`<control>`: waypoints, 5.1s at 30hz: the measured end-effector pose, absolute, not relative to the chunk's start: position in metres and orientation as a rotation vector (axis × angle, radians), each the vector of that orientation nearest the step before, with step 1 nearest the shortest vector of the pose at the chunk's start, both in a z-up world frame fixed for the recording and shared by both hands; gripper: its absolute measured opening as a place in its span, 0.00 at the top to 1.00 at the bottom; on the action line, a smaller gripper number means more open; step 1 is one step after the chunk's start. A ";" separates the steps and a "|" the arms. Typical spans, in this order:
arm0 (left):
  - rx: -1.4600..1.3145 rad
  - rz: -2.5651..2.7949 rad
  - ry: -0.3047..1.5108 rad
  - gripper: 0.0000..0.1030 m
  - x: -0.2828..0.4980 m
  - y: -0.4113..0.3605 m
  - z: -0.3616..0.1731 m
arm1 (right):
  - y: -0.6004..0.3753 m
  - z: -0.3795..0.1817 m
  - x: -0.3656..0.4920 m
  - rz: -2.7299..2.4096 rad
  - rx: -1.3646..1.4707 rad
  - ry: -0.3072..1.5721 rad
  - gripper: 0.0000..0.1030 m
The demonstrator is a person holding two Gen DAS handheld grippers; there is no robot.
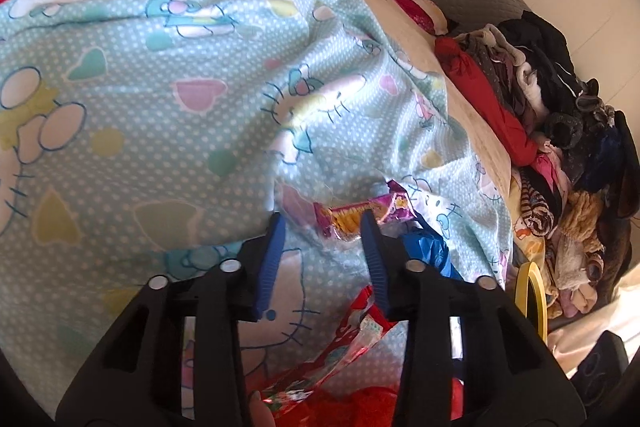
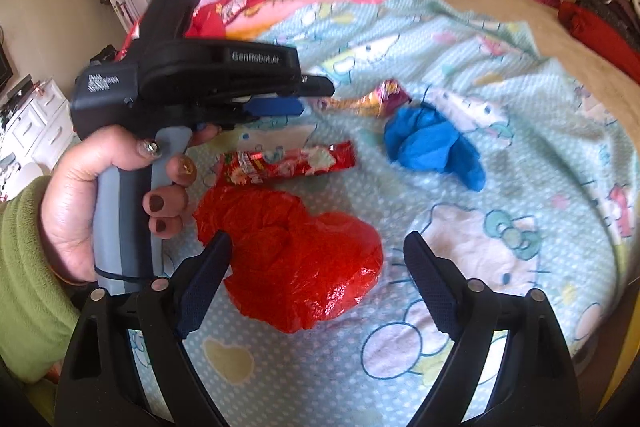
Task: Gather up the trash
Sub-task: 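Grasp the purple wrapper with the left tool while the right tool grasps the red bag, then carry the purple wrapper with the left tool while the right tool carries the red bag to the bin, then open the left tool over the bin while the right tool releases the red bag into it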
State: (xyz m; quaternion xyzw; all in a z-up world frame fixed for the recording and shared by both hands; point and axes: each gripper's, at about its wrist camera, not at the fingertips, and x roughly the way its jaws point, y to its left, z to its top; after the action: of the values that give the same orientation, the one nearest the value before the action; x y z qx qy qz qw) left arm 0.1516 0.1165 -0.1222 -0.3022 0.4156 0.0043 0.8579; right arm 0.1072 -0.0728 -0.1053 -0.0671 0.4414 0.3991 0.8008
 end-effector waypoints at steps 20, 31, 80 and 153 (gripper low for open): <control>-0.562 -0.017 0.887 0.95 0.167 0.085 -0.119 | -0.104 -0.097 0.107 0.891 -0.068 0.987 0.65; -0.528 -0.036 0.756 0.95 0.153 0.076 -0.071 | -0.144 -0.068 0.106 0.828 -0.016 0.889 0.69; -0.351 -0.175 0.639 0.95 0.125 -0.015 -0.006 | -0.307 -0.009 0.132 0.538 0.255 0.658 0.69; 0.019 -0.593 0.843 0.95 0.120 -0.248 -0.077 | -0.482 -0.060 0.134 0.073 0.524 0.721 0.68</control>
State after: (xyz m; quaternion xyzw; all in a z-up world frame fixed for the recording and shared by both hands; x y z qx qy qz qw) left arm 0.1200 -0.2484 -0.0767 0.0089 0.4031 -0.2837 0.8700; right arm 0.1342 -0.4823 -0.0598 0.2531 0.3484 0.0352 0.9018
